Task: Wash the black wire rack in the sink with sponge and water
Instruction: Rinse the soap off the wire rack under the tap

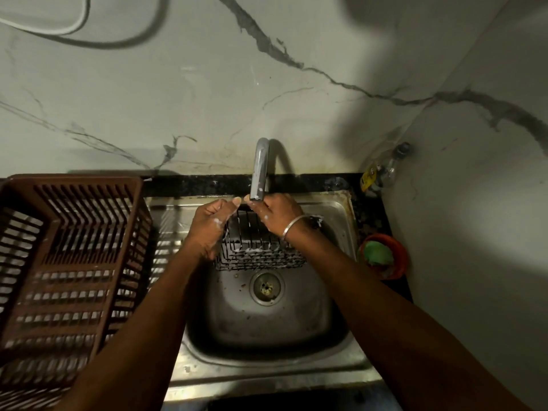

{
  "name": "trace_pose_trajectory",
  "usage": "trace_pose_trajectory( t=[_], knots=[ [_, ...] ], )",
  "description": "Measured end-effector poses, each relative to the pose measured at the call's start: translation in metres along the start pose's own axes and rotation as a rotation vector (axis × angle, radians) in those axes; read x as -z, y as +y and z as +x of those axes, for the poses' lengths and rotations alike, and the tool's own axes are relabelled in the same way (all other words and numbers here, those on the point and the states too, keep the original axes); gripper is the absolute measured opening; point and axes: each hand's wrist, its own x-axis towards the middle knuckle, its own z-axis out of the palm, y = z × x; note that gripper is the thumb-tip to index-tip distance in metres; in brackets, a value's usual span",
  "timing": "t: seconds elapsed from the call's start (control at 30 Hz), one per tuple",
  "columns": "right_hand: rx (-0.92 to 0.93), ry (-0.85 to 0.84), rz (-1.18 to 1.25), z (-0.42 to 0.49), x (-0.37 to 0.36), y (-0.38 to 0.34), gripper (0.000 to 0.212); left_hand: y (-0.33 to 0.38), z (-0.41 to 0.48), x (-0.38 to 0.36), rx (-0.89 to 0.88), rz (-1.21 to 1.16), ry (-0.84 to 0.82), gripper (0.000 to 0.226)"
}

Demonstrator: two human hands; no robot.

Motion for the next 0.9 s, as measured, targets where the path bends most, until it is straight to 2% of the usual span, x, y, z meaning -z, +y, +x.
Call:
trace_pose_trajectory(
  t=[0.07, 0.2, 0.3, 0.37, 0.43, 0.53, 0.63, 0.73, 0.9],
  knots=[
    [-0.041, -0.031, -0.040, 0.001, 0.003, -0.004, 0.052, -0.004, 0.003, 0.005, 0.024, -0.034, 0.046, 0.053],
    [-0.051, -0.081, -0.071, 0.002, 0.010, -0.014, 0.055, -0.008, 0.004, 0.013, 0.082, -0.118, 0.088, 0.022],
    [-0.098, -0.065, -0.087, 0.004, 0.017, 0.004, 0.040, -0.009, 0.005, 0.019, 0.073, -0.120, 0.167, 0.025],
    [-0.109, -0.064, -0.145, 0.004, 0.018, -0.002, 0.042, -0.010, 0.006, 0.020, 0.082, -0.102, 0.192, 0.030],
    [-0.111, -0.083, -0.200, 0.005, 0.018, -0.012, 0.051, -0.012, 0.008, 0.019, 0.057, 0.046, 0.192, 0.035],
    [-0.135, -0.105, -0.358, 0.003, 0.022, -0.025, 0.059, -0.014, 0.013, 0.017, -0.078, 0.371, 0.061, 0.038],
    [-0.127, -0.146, -0.411, 0.001, 0.021, -0.034, 0.052, -0.014, 0.024, 0.009, -0.152, 0.670, -0.052, 0.030],
    [-0.114, -0.131, -0.427, -0.002, 0.024, -0.038, 0.051, -0.014, 0.031, 0.006, -0.166, 0.734, -0.066, 0.031],
    [0.011, -0.105, -0.649, -0.003, 0.047, -0.018, 0.038, -0.012, 0.032, 0.020, -0.143, 0.771, 0.055, 0.029]
  ],
)
